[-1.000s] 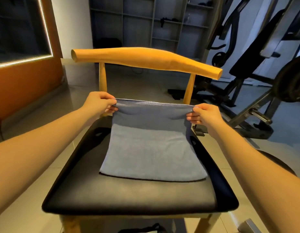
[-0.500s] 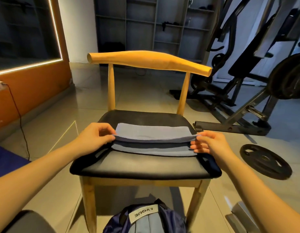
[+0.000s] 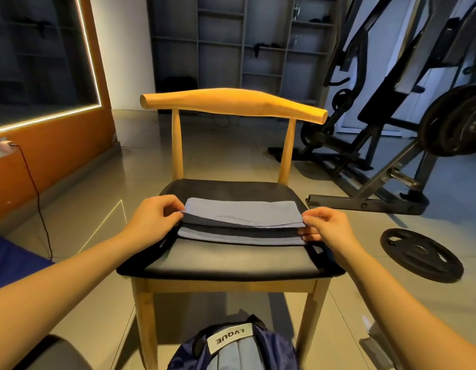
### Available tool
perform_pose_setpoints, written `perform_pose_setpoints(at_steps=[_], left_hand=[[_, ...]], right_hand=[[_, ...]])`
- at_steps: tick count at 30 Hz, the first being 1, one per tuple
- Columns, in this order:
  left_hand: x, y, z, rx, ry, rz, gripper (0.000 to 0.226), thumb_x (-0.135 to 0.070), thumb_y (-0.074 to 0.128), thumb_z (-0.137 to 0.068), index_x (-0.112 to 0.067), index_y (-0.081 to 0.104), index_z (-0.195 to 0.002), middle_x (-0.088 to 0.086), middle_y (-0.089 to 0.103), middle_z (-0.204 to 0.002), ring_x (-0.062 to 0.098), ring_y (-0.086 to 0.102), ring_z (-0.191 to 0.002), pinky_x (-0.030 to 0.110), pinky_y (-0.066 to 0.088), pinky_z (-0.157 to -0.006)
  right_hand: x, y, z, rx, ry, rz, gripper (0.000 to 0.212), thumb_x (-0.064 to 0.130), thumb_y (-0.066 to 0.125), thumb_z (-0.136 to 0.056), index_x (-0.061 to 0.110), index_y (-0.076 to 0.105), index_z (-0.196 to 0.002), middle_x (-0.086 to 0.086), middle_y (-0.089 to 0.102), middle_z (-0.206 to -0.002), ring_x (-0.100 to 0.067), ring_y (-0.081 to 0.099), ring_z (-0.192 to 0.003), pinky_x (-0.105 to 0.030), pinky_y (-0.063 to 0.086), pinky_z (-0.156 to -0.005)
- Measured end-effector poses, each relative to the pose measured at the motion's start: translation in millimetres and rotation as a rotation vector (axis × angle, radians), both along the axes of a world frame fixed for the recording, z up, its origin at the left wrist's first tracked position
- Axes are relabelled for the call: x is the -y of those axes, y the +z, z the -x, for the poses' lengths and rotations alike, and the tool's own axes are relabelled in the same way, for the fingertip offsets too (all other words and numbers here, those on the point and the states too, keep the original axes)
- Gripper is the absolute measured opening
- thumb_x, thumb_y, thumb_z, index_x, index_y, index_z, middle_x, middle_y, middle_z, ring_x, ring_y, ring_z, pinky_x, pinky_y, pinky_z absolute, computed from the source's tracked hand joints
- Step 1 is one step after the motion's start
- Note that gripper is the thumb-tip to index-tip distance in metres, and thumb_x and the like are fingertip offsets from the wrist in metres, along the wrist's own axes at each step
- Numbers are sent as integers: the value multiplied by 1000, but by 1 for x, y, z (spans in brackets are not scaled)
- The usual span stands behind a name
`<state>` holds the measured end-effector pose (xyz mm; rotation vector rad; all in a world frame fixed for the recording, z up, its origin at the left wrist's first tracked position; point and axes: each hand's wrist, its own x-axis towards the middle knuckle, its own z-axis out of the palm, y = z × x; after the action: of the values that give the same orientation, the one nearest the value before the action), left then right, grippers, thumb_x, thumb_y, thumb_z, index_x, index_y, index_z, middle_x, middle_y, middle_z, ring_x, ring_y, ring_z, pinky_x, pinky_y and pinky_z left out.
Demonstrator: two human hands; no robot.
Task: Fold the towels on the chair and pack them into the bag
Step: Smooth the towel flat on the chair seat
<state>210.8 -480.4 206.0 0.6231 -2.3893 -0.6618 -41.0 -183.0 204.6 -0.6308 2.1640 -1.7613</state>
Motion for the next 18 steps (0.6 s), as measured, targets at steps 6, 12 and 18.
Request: perform_pose_setpoints(at_steps=[6,12,18], left_hand=[[18,43,47,-346,150,-220,6,-8,70,-93,-13,74,-94,1,73,-86,9,69,-79,34,60,-80],[-2,4,3,2,-93,-108,15,-6,73,-90,-21,76,-91,-9,76,-93,1,70,-85,13,51,-79],[-2,-15,-7,158,-102,-13,14,-14,71,-93,-27,74,-94,-16,72,-102,-4,66,-91,4,44,-73]], right_hand=[[36,51,25,-31,-99,137,12,-1,63,-96,6,72,-100,-21,73,-103,-29,74,-84,-27,63,-63],[11,29,7,130,-53,-84,12,-2,61,-96,0,70,-104,-23,73,-93,-33,76,-73,-36,64,-62],[-8,0,2,245,-57,-140,9,5,69,-93,0,69,-101,-19,76,-80,-34,77,-73,-37,65,-64]])
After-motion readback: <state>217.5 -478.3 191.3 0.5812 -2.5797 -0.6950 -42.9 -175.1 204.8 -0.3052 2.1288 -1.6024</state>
